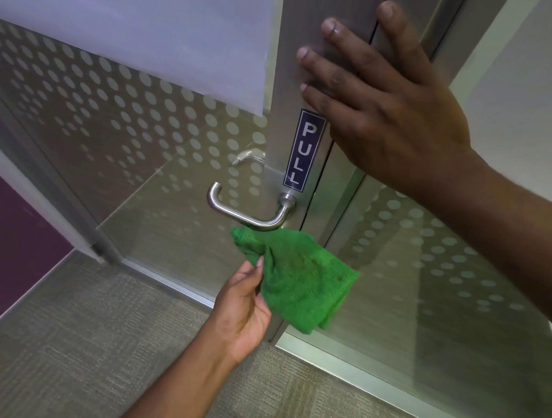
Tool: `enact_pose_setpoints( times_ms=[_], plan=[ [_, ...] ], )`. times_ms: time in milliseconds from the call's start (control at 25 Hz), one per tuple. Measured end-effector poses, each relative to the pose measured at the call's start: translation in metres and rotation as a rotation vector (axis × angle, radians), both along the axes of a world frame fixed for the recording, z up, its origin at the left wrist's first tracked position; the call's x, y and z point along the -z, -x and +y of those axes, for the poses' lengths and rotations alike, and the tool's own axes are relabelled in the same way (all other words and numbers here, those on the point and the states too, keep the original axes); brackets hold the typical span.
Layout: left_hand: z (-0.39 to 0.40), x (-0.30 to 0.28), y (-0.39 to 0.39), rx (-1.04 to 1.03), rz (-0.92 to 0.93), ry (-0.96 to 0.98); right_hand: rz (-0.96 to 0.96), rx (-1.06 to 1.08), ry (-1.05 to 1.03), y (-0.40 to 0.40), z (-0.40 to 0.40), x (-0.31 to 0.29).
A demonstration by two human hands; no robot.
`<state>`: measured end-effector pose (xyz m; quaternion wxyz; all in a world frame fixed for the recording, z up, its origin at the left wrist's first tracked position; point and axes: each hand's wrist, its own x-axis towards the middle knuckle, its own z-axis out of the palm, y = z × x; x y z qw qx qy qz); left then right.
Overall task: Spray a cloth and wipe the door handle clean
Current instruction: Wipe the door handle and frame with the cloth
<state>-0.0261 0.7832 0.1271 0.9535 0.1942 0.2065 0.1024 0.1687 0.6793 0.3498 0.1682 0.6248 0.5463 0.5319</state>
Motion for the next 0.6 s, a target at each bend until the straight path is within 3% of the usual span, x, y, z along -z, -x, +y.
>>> enact_pose_setpoints(
  times_ms=[200, 360, 520, 600],
  plan=[
    [0.012, -0.021, 0.018, -0.025, -0.031, -0.079, 0.046, -0.025, 0.025, -0.001, -0.001, 0.002],
    [0.024, -0.049, 0.023, -0.017, -0.092, -0.083, 0.214, -0.109, 0.000, 0.004, -0.003, -0.001],
    [0.036, -0.082, 0.016, 0.010, -0.242, 0.004, 0.793, -0.155, -0.111, 0.055, -0.011, 0.030],
    [0.040, -0.098, 0.011, 0.010, -0.277, -0.009, 1.186, -0.117, -0.354, 0.092, -0.018, 0.061]
  ],
)
